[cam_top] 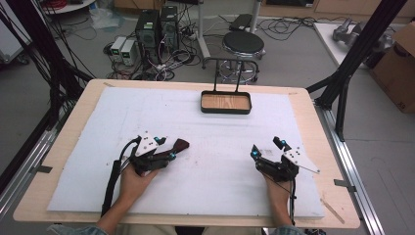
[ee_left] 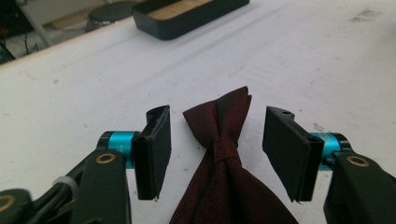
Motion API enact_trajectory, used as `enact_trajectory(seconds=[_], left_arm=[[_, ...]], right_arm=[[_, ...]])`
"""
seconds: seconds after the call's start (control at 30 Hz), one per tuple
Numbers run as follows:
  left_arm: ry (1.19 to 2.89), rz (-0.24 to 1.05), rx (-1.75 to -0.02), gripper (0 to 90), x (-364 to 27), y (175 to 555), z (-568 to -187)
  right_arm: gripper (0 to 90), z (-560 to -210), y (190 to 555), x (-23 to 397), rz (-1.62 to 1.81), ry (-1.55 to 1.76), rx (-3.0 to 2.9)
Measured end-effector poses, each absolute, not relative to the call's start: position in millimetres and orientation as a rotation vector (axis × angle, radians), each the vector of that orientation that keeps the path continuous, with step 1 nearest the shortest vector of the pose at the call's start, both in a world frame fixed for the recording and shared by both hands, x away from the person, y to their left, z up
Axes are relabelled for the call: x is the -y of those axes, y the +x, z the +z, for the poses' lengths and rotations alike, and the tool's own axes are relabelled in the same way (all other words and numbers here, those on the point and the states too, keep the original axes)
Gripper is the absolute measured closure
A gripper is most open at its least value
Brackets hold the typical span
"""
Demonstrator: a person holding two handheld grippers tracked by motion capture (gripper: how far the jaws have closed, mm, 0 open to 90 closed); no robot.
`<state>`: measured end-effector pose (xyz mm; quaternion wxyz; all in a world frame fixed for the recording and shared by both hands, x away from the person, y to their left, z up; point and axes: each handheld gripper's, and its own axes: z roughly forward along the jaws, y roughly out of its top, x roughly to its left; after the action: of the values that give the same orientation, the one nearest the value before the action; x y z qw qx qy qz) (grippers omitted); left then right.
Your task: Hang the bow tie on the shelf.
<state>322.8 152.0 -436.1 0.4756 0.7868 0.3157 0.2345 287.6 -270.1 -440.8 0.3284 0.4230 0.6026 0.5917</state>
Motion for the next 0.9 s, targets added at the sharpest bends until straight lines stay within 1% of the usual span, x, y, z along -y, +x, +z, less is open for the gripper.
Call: enact_trajectory(seconds=[0.13,0.3,0.6,0.7,0.8,0.83,0.9], left_arm=[[1.995,0.546,-0.799,45.1,-147,328,-437],[2.031,0.524,-0.816,51.1,-143,330,-438],[2.080,0.523,-0.862,53.9,-139,333,-440],[2.084,0.526,-0.856,58.5,-138,332,-440],[2.089,0.524,-0.853,65.5,-138,332,-440],[2.092,0.524,-0.850,69.1,-138,332,-440],[2.094,0.523,-0.851,72.1,-138,332,-440]], right_arm=[[11.2,-441,288,270,1.551,1.106,-1.579],[11.2,-441,288,270,1.553,1.103,-1.578],[11.3,-441,288,270,1.554,1.102,-1.579],[11.2,-441,288,270,1.554,1.105,-1.581],[11.3,-441,288,270,1.555,1.103,-1.582],[11.3,-441,288,270,1.556,1.103,-1.581],[11.2,-441,288,270,1.555,1.103,-1.581]])
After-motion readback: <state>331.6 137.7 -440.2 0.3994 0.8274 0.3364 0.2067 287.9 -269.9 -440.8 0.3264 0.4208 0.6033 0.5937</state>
